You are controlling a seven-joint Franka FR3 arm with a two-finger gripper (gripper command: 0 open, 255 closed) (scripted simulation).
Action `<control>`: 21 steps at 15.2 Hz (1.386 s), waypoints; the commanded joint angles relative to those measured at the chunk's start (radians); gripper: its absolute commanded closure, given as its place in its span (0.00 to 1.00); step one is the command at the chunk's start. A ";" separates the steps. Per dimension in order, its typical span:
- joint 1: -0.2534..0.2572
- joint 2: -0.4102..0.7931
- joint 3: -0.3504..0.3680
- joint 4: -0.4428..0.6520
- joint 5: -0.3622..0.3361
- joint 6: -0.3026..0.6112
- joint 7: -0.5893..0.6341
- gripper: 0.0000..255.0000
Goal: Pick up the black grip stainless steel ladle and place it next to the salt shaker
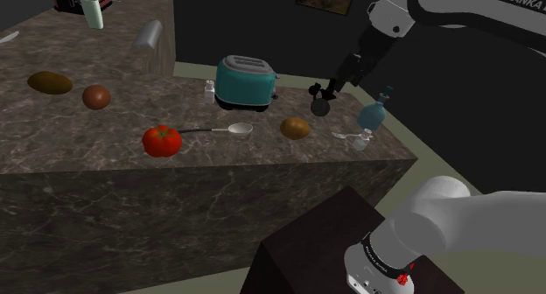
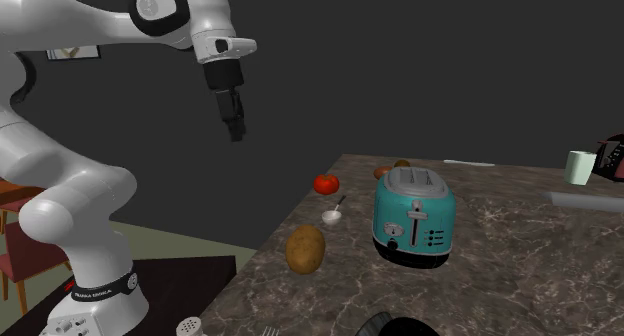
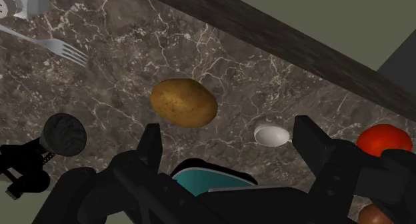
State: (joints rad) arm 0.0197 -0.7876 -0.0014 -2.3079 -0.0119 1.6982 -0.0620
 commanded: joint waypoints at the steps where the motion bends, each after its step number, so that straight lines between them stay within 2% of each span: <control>1: 0.000 0.000 0.000 0.000 0.000 0.000 0.000 0.00; 11: 0.102 0.383 -0.044 0.138 0.020 0.170 -0.257 0.00; 21: 0.175 0.758 -0.027 0.366 0.060 0.235 -0.498 0.00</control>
State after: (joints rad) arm 0.1898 -0.0691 -0.0305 -1.9755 0.0447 1.9358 -0.5317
